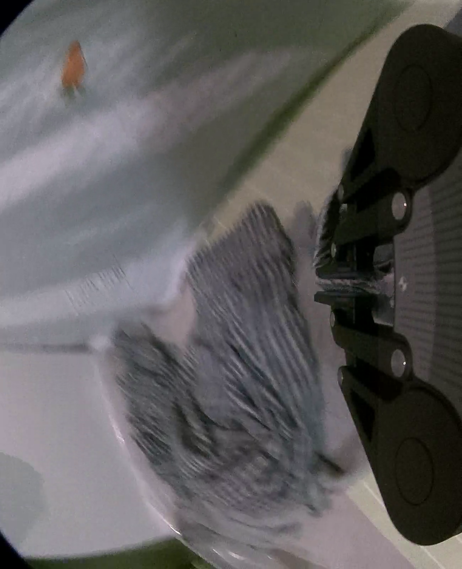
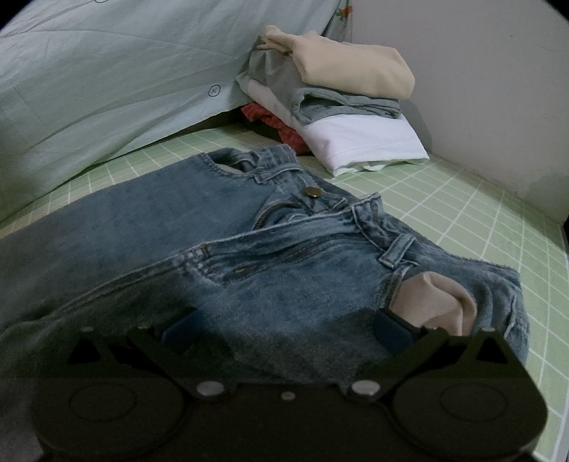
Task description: Fold clothes
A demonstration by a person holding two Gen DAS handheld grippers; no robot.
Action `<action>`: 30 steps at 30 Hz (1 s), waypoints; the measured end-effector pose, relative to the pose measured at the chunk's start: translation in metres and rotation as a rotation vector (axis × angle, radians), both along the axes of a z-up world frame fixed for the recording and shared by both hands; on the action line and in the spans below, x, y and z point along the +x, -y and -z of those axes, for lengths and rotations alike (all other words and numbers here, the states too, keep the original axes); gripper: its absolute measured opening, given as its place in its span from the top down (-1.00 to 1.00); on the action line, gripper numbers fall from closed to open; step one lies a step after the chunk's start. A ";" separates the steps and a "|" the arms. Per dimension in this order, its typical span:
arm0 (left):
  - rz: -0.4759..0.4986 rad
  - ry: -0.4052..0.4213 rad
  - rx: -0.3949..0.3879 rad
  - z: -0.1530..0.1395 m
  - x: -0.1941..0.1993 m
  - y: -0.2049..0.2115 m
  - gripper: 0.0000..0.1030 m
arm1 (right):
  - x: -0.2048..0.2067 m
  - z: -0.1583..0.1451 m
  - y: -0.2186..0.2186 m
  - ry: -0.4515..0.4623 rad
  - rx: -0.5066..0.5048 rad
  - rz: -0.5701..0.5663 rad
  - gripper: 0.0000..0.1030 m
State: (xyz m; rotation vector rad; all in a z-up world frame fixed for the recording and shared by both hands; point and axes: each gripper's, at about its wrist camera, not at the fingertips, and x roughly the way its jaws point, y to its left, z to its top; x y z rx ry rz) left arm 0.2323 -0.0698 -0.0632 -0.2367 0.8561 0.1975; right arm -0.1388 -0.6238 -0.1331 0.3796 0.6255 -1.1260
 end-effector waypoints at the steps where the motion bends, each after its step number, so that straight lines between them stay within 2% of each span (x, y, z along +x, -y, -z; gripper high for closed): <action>1: -0.016 -0.017 0.035 0.006 -0.003 -0.002 0.84 | 0.000 0.000 0.000 0.000 0.000 0.000 -1.00; 3: -0.022 -0.038 0.091 0.013 -0.010 -0.004 0.69 | 0.000 0.000 0.000 0.000 0.000 -0.001 -1.00; 5: -0.001 -0.019 0.078 0.014 -0.018 -0.008 0.16 | 0.000 0.000 0.001 0.000 0.000 -0.001 -1.00; 6: 0.011 -0.007 0.073 0.014 -0.023 -0.008 0.04 | 0.000 0.000 0.001 0.000 0.000 -0.002 -1.00; 8: 0.070 0.029 0.081 0.012 -0.033 0.005 -0.25 | 0.000 0.000 0.001 0.000 0.000 -0.001 -1.00; 11: 0.211 0.041 0.094 0.019 -0.043 0.034 -0.54 | -0.001 0.000 0.002 -0.001 0.000 -0.003 -1.00; 13: 0.306 -0.001 0.097 0.031 -0.044 0.057 -0.56 | -0.001 0.000 0.002 -0.001 0.000 -0.005 -1.00; 15: 0.351 -0.047 0.084 0.044 -0.043 0.076 -0.56 | -0.001 0.000 0.002 -0.001 0.000 -0.006 -1.00; 17: 0.341 -0.076 0.022 0.055 -0.040 0.083 -0.56 | -0.001 0.000 0.002 -0.001 0.000 -0.005 -1.00; 19: 0.305 -0.105 -0.084 0.066 -0.033 0.080 -0.55 | -0.001 0.000 0.001 -0.001 0.000 -0.004 -1.00; 21: 0.279 -0.119 -0.155 0.073 -0.027 0.076 -0.49 | 0.000 0.000 0.000 -0.001 0.000 -0.003 -1.00; 22: 0.271 -0.120 -0.177 0.074 -0.025 0.074 -0.28 | 0.000 0.000 0.000 -0.001 0.000 -0.002 -1.00; 23: 0.266 -0.119 -0.189 0.074 -0.023 0.072 0.03 | 0.000 0.000 0.000 -0.001 0.000 -0.002 -1.00; 24: 0.255 -0.118 -0.205 0.073 -0.019 0.068 0.25 | 0.000 0.000 0.000 -0.001 0.000 -0.001 -1.00; 25: 0.242 -0.115 -0.223 0.073 -0.015 0.063 0.83 | 0.000 0.000 0.000 -0.001 0.000 -0.001 -1.00; 26: 0.222 -0.102 -0.245 0.071 -0.010 0.056 0.95 | 0.000 0.000 0.000 -0.001 0.000 -0.001 -1.00; 28: 0.182 -0.072 -0.282 0.067 0.000 0.043 0.95 | 0.000 0.000 0.000 -0.001 0.000 0.000 -1.00; 30: 0.150 0.000 -0.236 0.052 0.014 0.030 0.95 | 0.000 0.000 0.000 -0.001 0.000 0.000 -1.00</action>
